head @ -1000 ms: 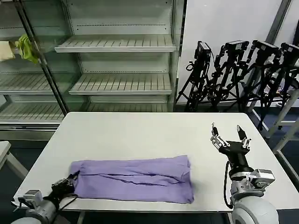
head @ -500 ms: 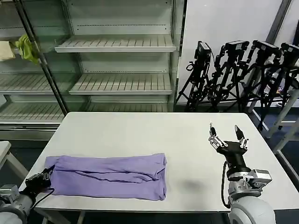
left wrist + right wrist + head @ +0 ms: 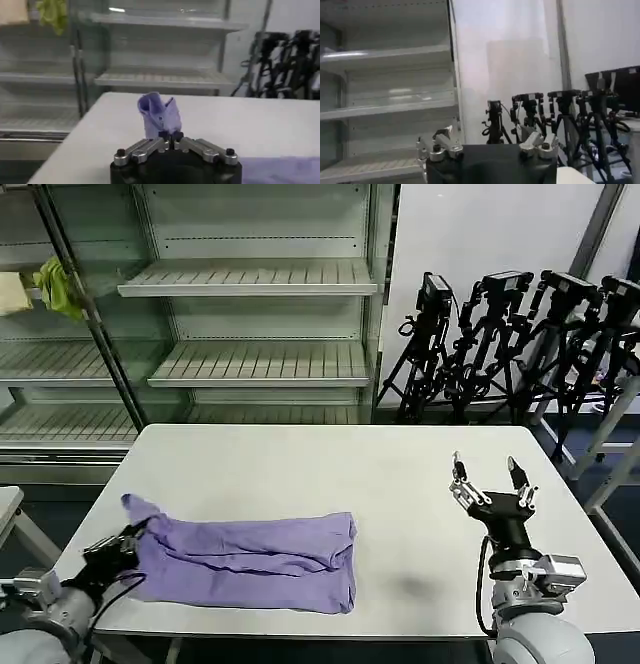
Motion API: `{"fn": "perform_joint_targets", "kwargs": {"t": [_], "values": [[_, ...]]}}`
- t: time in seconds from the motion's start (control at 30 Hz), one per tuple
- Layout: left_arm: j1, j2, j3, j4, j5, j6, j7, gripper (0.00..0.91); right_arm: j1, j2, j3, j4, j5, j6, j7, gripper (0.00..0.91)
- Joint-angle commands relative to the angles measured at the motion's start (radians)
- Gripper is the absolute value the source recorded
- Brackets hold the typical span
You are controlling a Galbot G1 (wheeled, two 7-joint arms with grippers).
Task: Fold and organize the clothes.
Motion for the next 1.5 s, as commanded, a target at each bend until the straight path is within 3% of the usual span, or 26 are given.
{"fn": "perform_joint_targets", "kwargs": {"t": [0.03, 0.57, 1.5], "values": [[-0.043, -0.002, 0.204, -0.096, -0.053, 0.011, -0.017, 0.010, -0.039, 0.008, 0.010, 0.007, -0.035, -0.001, -0.001, 0.907], [-0.115, -0.089, 0.486, -0.121, 0.006, 0.021, -0.048, 0.010, -0.046, 0.003, -0.016, 0.000, -0.091, -0.004, -0.022, 0.907], [-0.186, -0.163, 0.590, -0.028, 0.090, 0.006, -0.035, 0.010, -0.083, 0.023, -0.038, 0.007, -0.140, 0.006, -0.031, 0.907]]}}
